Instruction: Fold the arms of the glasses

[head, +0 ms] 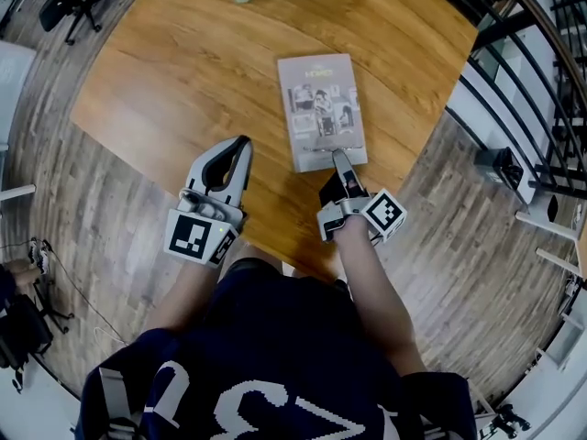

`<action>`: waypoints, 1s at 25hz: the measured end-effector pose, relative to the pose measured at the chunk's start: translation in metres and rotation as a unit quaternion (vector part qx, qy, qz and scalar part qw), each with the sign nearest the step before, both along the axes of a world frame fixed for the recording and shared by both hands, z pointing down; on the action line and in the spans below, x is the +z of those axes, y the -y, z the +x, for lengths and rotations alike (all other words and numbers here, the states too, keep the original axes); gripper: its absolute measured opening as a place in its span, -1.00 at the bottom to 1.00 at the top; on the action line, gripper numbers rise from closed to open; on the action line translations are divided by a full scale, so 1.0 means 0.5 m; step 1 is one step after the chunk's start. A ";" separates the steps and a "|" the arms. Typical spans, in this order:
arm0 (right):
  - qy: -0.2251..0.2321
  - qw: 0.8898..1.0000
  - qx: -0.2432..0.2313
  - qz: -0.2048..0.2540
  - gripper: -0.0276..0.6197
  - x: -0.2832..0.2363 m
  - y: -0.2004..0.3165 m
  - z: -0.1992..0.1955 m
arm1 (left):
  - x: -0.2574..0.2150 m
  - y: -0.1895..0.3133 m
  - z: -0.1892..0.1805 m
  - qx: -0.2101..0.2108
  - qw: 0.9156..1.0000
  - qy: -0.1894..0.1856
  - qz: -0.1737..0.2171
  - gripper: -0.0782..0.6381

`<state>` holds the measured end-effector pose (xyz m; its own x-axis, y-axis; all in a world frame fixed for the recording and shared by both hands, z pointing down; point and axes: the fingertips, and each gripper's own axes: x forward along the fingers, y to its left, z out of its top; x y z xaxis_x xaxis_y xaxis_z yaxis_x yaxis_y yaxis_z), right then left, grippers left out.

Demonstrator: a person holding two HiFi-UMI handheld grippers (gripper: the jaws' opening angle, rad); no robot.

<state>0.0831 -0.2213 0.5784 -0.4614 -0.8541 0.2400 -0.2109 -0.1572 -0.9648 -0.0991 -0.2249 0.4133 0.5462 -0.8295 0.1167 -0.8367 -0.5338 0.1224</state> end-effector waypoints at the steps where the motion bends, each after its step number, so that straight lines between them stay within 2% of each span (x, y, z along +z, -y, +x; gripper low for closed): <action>1: 0.008 1.000 0.005 -0.003 -0.60 0.005 0.005 0.000 | 0.003 0.001 0.000 -0.001 1.000 0.000 -0.001 -0.71; 5: 0.037 0.999 0.016 -0.017 -0.60 0.019 0.021 -0.004 | 0.013 0.000 -0.002 -0.004 1.000 0.002 -0.009 -0.71; 10: 0.049 0.998 0.022 -0.022 -0.59 0.025 0.032 -0.008 | 0.024 0.001 -0.010 -0.009 1.000 0.002 -0.016 -0.71; 14: 0.048 0.998 0.028 -0.015 -0.73 0.020 0.039 -0.005 | 0.027 0.003 -0.015 -0.012 1.000 0.001 -0.017 -0.71; 16: 0.042 0.999 0.031 -0.006 -0.82 0.013 0.044 0.000 | 0.026 0.004 -0.015 -0.012 1.000 0.001 -0.017 -0.71; 25: 0.069 0.994 0.014 0.078 -0.83 -0.078 0.047 0.007 | 0.020 0.010 0.011 0.018 0.999 -0.024 -0.025 -0.71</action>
